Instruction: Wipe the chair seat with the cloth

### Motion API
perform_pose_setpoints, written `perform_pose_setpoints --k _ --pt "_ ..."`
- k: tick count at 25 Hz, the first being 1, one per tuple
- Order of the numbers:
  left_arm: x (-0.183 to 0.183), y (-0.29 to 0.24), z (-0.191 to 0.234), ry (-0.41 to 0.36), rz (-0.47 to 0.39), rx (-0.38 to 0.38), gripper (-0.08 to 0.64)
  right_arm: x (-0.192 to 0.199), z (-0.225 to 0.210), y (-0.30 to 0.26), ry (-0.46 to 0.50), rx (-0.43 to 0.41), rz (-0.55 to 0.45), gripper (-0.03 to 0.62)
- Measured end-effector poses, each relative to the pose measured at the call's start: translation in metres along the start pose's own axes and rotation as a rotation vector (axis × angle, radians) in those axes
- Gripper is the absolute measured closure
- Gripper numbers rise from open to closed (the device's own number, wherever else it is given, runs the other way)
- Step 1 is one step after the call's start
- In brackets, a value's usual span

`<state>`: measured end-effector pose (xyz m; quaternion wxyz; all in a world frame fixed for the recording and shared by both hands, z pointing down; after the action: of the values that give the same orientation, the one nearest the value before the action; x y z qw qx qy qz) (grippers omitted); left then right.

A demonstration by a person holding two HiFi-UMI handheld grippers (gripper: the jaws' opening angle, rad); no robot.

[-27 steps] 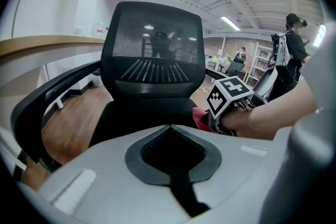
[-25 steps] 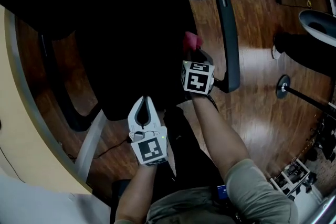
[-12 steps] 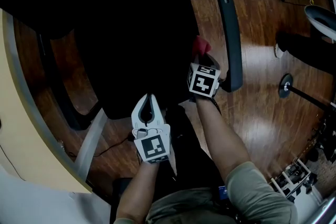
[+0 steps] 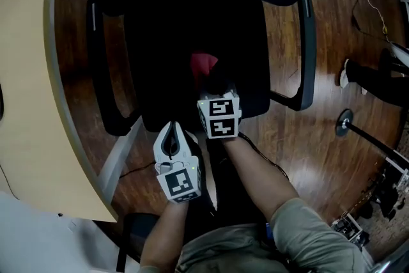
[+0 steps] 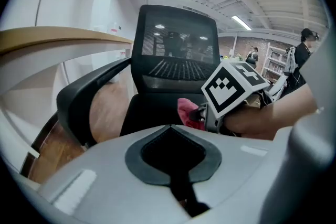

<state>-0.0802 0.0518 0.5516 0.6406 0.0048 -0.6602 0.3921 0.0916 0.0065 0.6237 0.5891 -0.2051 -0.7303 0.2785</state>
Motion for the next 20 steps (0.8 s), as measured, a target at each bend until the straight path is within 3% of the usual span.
perform_pose_setpoints --k 5,12,16,20 --pt "0.006 0.023 0.048 0.017 0.008 -0.041 0.555 0.010 0.087 -0.015 0.062 -0.143 0.033 0.520" --pt "0.024 0.041 0.096 0.038 -0.002 -0.087 0.555 0.049 0.159 -0.034 0.117 -0.246 0.108 0.520" --pt "0.034 0.041 0.103 0.050 0.018 -0.101 0.554 0.062 0.170 -0.044 0.143 -0.279 0.142 0.520" --pt "0.041 0.032 0.083 0.037 0.039 -0.062 0.555 0.064 0.135 -0.042 0.121 -0.219 0.140 0.520"
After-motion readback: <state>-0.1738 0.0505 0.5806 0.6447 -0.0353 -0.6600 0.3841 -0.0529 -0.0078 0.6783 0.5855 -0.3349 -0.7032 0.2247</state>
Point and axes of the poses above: the fingertips, and each gripper's own axes: y backward along the fingers, z to its left, x out of its underside, the point moved 7 cm from there along y, backward along the fingers, and after that the axes turned 10 degrees about -z, right-handed, at the moved point
